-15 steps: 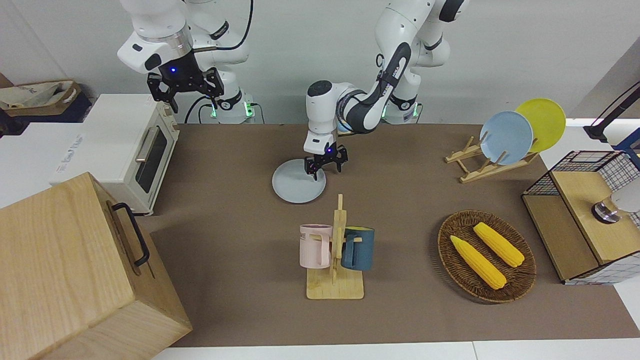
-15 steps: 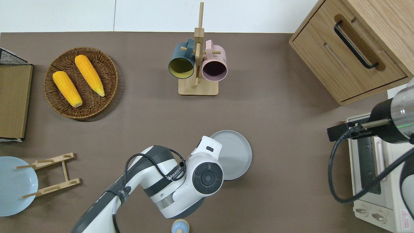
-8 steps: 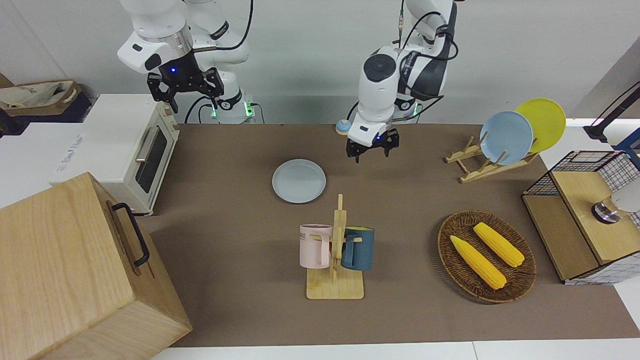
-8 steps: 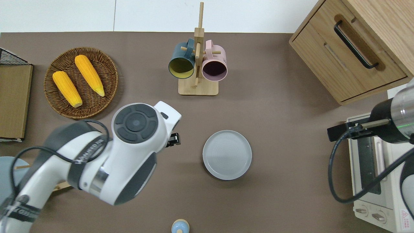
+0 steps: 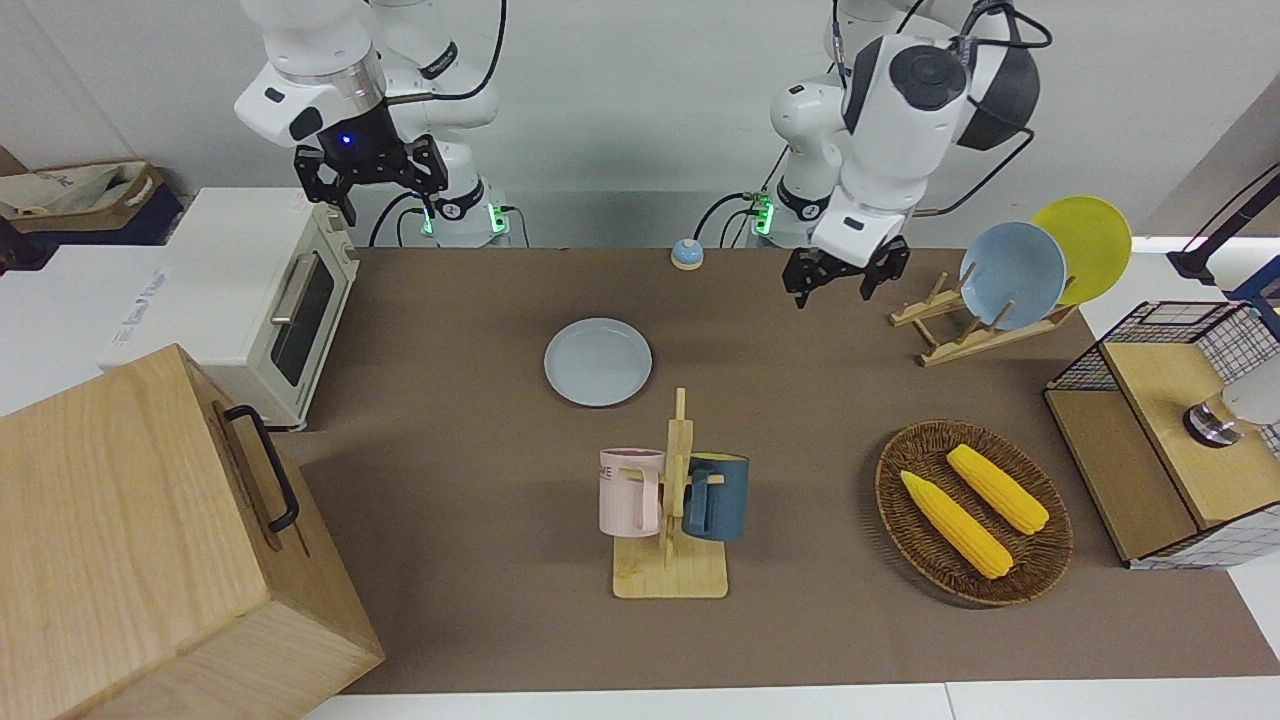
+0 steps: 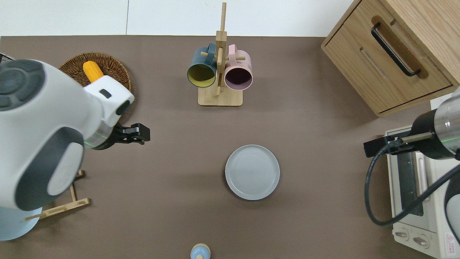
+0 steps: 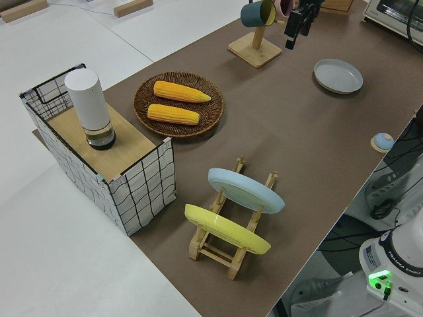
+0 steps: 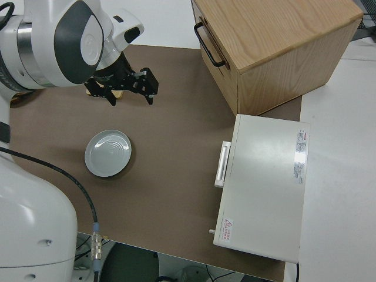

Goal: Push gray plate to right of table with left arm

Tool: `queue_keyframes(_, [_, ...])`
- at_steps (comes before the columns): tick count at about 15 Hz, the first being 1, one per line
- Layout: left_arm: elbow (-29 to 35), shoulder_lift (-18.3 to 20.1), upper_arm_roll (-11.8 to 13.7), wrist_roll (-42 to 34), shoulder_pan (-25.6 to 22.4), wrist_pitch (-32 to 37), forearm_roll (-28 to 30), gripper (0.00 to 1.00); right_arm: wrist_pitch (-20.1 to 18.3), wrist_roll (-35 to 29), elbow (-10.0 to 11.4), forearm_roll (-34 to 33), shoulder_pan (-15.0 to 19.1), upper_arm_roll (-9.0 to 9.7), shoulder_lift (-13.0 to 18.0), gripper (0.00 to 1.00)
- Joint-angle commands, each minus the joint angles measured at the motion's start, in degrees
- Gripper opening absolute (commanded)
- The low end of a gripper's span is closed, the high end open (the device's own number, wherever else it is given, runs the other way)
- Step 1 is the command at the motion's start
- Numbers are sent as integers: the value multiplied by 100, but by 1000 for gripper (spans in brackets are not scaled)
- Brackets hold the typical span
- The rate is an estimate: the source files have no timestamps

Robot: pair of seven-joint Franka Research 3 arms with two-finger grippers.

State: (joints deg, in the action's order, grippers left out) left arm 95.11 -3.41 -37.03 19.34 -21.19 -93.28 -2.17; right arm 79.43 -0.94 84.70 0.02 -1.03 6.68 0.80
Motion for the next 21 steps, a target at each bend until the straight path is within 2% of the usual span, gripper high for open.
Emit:
queue_keyframes(1, [-501, -28, -50, -843, -508, 486, 200, 995, -77, -73, -50, 33, 111, 79, 17, 983])
queue_keyframes(5, [-1055, -37, 3, -853, -605, 960, 164, 998, -77, -73, -50, 33, 111, 79, 17, 983])
queue_keyframes(16, [-1091, -28, 64, -800, -605, 1005, 164, 998, -77, -73, -50, 25, 111, 79, 17, 983])
queue_keyframes(17, [-1109, -37, 134, -792, -527, 1005, 121, 998, -77, -73, -50, 33, 111, 87, 17, 983])
queue_keyframes(18, [-1144, -37, 343, -800, -343, 1005, 16, 998, -77, -73, -50, 33, 111, 79, 17, 983])
queue_keyframes(19, [-1170, -28, 850, -818, 128, 1005, -2, 998, -77, -73, -50, 33, 111, 79, 17, 983])
queue_keyframes(20, [-1214, -19, 1464, -836, 594, 1005, 15, 998, -77, -73, -50, 33, 111, 87, 17, 983])
queue_keyframes(21, [-1214, -19, 1897, -844, 1043, 1005, 24, 998, -77, -73, -50, 33, 120, 79, 17, 983])
